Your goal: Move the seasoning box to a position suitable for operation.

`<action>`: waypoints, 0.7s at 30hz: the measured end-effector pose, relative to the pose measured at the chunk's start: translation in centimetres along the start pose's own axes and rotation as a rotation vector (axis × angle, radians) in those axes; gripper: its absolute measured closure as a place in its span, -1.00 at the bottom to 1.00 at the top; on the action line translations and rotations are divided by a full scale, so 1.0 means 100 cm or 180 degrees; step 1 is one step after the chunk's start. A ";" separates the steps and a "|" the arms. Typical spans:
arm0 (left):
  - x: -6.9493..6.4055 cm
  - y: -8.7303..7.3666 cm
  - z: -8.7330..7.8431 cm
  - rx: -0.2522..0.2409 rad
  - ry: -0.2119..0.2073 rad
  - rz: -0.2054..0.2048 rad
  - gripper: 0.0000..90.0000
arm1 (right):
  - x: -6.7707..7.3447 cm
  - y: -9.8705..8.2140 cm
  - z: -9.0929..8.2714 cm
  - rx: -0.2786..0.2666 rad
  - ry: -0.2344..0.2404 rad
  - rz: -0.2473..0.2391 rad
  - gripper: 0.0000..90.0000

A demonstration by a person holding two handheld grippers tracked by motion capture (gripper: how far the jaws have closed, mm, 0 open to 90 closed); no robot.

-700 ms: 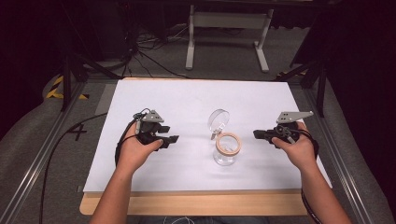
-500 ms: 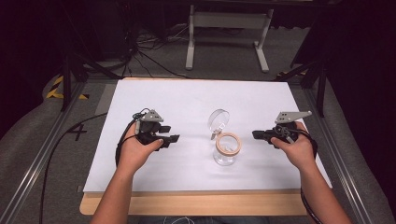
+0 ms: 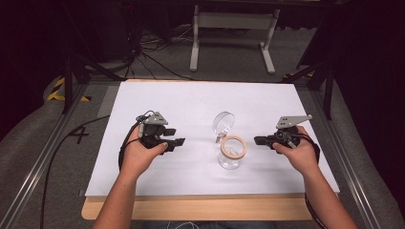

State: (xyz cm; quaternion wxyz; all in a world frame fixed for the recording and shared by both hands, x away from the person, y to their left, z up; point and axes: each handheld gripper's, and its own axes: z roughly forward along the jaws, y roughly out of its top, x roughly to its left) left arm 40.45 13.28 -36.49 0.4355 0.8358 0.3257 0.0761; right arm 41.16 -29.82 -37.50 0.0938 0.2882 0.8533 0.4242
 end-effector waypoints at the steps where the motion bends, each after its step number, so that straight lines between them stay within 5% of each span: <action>1: 0.000 0.000 0.000 0.0004 -0.0002 -0.0013 0.03 | 0.000 0.000 0.000 -0.0001 -0.0002 -0.0001 1.00; 21: -0.008 0.003 0.002 0.0076 -0.0078 0.0124 -0.02 | 0.009 -0.001 0.020 0.0157 0.0127 -0.0129 1.00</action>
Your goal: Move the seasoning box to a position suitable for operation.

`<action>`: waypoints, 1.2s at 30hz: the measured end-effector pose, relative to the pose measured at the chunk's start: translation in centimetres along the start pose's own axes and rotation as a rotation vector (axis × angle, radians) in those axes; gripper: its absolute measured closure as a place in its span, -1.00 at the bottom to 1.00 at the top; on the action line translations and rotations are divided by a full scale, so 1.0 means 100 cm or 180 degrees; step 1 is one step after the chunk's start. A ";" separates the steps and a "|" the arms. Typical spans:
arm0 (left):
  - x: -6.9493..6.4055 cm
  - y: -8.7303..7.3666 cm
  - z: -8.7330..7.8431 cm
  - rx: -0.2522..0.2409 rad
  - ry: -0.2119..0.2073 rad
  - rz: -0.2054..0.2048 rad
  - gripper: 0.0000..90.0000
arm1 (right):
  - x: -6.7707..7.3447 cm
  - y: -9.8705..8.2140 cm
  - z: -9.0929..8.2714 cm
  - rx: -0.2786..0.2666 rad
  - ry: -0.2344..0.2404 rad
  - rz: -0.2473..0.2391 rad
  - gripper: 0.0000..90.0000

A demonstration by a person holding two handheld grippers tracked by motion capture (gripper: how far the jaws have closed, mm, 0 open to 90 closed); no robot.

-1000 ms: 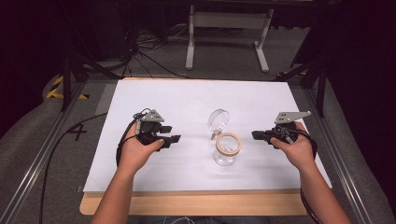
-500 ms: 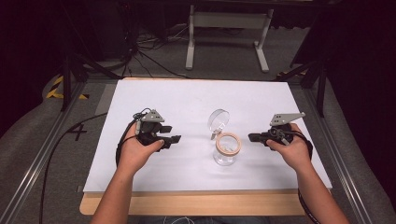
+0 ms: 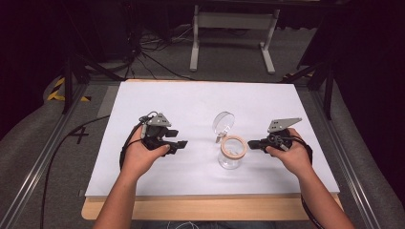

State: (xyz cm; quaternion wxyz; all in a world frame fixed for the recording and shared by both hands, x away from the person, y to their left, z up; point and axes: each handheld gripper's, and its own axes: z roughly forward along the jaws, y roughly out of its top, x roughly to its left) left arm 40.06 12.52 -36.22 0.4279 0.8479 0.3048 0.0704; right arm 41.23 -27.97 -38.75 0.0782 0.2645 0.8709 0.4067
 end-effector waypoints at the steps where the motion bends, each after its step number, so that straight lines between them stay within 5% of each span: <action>1: -0.001 0.000 0.001 -0.0009 -0.0009 -0.0020 -0.02 | 0.000 0.000 0.002 0.0017 -0.0002 -0.0005 1.00; 16: -0.003 0.001 0.004 0.0008 -0.0021 0.0020 -0.03 | 0.008 -0.002 0.018 0.0242 0.0001 -0.0084 1.00; 36: -0.004 0.008 0.009 -0.0040 -0.0074 0.0078 -0.03 | 0.028 -0.005 0.027 0.0421 0.0211 -0.0191 1.00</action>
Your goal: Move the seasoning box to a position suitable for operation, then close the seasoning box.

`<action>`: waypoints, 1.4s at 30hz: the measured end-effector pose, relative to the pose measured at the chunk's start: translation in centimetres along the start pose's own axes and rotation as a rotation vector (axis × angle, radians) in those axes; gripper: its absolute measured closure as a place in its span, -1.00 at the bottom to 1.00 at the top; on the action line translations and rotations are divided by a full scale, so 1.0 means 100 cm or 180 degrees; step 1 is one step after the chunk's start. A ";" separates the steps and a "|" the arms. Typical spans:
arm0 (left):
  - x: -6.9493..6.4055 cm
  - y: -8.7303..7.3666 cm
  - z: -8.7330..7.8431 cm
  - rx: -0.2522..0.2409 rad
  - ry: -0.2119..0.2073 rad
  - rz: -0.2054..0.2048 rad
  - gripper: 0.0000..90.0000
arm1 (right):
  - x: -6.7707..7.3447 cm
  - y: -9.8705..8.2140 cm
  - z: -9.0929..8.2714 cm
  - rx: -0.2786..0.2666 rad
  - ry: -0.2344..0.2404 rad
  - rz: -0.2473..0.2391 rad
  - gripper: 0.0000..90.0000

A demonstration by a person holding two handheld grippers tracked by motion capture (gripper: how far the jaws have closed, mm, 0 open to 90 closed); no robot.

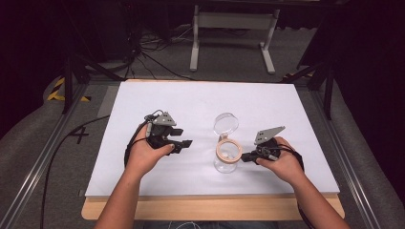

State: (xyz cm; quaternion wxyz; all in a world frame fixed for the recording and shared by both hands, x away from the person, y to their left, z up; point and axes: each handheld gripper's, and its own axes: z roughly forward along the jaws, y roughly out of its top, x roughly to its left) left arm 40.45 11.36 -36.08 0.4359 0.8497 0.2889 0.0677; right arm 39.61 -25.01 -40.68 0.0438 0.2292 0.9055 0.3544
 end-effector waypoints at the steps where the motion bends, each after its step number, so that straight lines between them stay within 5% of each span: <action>1: 0.001 0.000 0.001 0.0021 -0.0005 0.0016 -0.03 | 0.001 0.000 0.000 0.0001 0.0007 -0.0008 1.00; 19: 0.002 0.002 0.002 -0.0001 -0.0023 -0.0009 -0.03 | 0.010 0.002 0.008 0.0066 0.0138 -0.0037 1.00; 27: 0.004 0.004 0.001 -0.0061 -0.0040 -0.0028 -0.03 | 0.008 0.008 -0.028 -0.0345 -0.0014 0.0040 1.00; 31: 0.006 0.010 -0.002 -0.0153 -0.0072 -0.0052 0.14 | 0.012 0.012 -0.039 -0.0506 -0.0013 0.0069 1.00; 37: 0.009 0.020 -0.003 -0.0295 -0.0260 -0.0138 0.89 | 0.020 0.018 -0.044 -0.0674 0.0049 0.0122 1.00; 42: 0.013 0.036 0.008 -0.0295 -0.0182 -0.0021 1.00 | 0.025 0.023 -0.043 -0.0707 0.0052 0.0068 1.00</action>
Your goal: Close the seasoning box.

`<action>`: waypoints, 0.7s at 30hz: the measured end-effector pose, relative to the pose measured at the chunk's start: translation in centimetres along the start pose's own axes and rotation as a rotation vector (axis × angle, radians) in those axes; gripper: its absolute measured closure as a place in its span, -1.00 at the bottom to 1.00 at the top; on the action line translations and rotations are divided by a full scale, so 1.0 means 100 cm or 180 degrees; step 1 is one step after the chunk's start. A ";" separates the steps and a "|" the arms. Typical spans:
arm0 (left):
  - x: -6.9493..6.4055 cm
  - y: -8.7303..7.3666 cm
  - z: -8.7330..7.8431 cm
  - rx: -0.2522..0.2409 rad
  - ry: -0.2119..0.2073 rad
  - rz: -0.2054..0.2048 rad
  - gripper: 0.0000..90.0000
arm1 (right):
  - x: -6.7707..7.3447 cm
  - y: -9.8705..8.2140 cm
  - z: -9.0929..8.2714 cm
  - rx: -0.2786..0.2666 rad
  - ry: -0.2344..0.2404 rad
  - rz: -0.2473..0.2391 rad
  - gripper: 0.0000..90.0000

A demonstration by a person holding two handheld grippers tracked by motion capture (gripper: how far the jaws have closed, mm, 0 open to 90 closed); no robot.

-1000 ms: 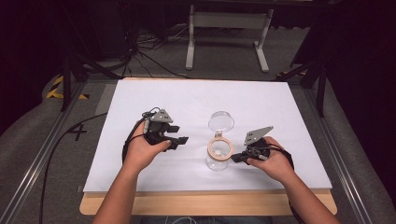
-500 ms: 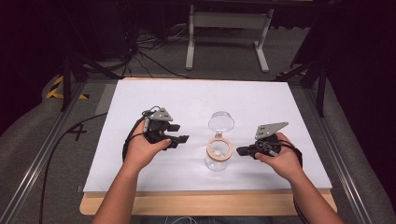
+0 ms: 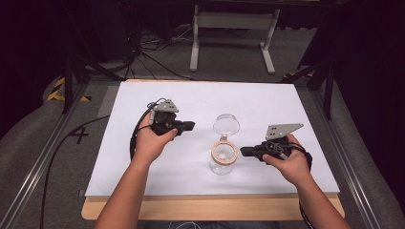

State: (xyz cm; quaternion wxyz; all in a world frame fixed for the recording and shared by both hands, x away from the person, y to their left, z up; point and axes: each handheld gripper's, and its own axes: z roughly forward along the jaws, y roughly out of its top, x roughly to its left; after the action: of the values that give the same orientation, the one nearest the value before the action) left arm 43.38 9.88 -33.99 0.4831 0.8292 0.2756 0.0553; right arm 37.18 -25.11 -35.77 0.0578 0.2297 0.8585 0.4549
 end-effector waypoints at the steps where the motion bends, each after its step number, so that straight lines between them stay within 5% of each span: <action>1: 0.001 0.004 0.004 -0.0002 -0.0002 0.0018 1.00 | 0.001 0.000 0.001 -0.0004 0.0004 -0.0005 1.00; 10: 0.002 0.026 0.031 -0.0097 -0.0121 -0.0012 1.00 | 0.000 0.004 0.004 -0.0297 -0.0026 0.0079 1.00; 21: -0.010 0.040 0.048 -0.0046 -0.0246 0.0078 0.99 | -0.003 0.007 0.008 -0.0375 -0.0050 0.0157 1.00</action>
State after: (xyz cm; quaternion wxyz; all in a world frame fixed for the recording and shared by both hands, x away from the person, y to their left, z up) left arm 45.87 4.08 -33.01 0.4987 0.8305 0.2461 0.0312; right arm 37.90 -24.29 -35.72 0.0668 0.2506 0.8238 0.5041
